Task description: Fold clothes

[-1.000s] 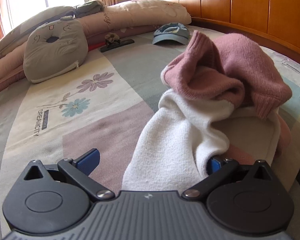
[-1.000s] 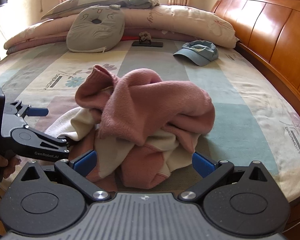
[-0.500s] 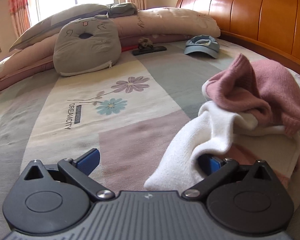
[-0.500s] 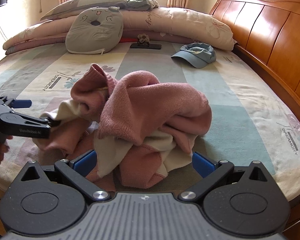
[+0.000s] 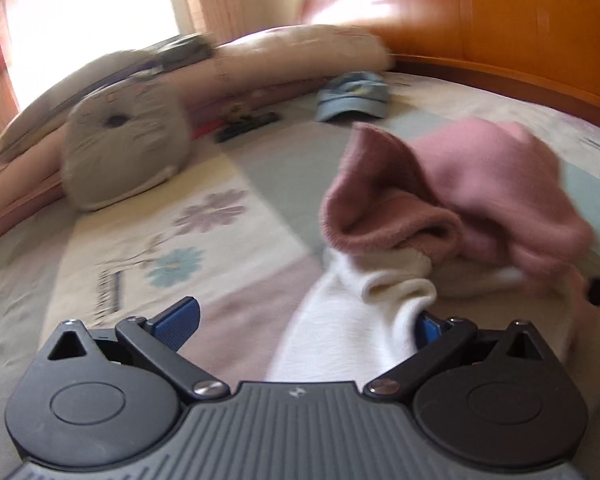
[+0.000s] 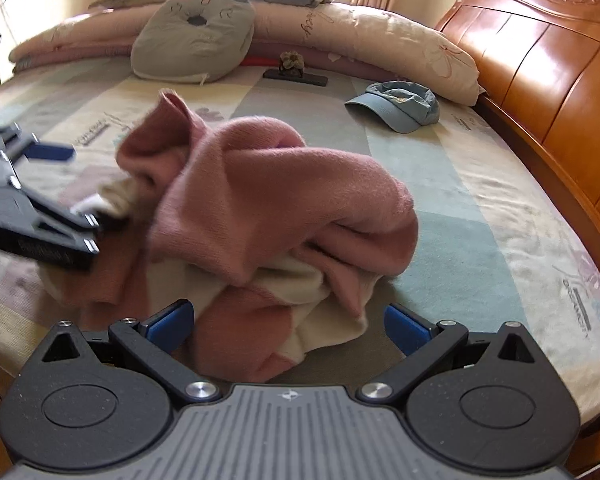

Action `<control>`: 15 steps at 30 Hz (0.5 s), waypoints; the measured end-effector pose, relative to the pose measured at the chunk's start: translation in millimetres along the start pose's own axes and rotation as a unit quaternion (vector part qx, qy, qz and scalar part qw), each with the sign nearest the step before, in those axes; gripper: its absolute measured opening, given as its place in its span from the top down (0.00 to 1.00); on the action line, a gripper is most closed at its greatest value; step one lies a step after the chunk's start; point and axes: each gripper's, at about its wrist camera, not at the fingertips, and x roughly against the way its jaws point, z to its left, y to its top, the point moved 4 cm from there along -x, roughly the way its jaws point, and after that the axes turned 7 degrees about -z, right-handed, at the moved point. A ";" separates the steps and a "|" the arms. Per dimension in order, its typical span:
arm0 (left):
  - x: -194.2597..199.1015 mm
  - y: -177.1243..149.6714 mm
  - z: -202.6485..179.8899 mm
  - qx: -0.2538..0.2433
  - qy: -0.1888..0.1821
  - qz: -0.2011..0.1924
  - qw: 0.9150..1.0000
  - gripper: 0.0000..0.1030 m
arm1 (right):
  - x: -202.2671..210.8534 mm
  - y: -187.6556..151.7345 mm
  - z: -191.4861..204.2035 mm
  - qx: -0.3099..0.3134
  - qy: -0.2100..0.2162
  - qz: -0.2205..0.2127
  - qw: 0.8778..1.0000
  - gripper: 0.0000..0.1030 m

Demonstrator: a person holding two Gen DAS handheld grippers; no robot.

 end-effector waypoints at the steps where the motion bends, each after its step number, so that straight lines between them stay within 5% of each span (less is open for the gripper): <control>1: -2.7 -0.1 11.4 0.012 0.014 0.004 1.000 0.01 | -3.3 0.5 -2.8 0.007 -0.001 0.002 1.000 0.00; 5: -16.7 -7.6 57.4 0.019 0.081 0.033 0.996 0.00 | -13.3 7.6 -15.5 0.034 -0.001 -0.001 0.999 0.00; 8: -18.4 -10.0 75.3 0.036 0.083 0.049 0.995 0.01 | -18.6 14.6 -25.9 0.050 0.003 -0.004 0.999 0.00; 10: -13.3 -8.6 74.5 0.048 0.052 0.057 0.996 0.01 | -20.6 17.2 -30.7 0.060 0.013 -0.005 0.998 0.00; 15: 8.6 7.8 46.0 0.041 -0.093 0.051 0.994 0.01 | -28.2 22.2 -30.8 0.096 0.031 -0.008 0.995 0.00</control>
